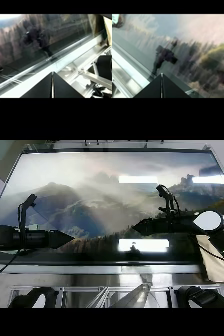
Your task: Fold the shirts.
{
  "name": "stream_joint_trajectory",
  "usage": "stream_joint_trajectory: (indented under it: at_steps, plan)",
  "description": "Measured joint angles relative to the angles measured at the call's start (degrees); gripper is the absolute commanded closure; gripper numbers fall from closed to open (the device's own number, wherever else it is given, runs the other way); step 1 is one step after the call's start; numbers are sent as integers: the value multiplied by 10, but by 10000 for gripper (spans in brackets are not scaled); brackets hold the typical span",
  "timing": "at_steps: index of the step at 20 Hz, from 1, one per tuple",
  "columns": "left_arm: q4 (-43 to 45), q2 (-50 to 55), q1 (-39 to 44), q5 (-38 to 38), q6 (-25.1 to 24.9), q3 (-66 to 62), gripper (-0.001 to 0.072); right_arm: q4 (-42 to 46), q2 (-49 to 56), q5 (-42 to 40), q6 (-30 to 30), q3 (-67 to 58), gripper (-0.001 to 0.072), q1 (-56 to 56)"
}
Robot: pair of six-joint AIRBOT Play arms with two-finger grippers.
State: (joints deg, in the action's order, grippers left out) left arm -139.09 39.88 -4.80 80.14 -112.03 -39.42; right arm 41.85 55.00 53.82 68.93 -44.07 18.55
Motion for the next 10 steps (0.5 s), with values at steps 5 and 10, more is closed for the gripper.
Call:
stream_joint_trajectory:
  at_steps: [5, 10]
  plan:
    - [2, 0, -2, 0, 0, -2, 689, 0, 0, 0, 0, 0, 691, 0]
    - [124, 0, -63, -5, 28, -75, -11, 0, 0, 0, 0, 0, 690, 0]
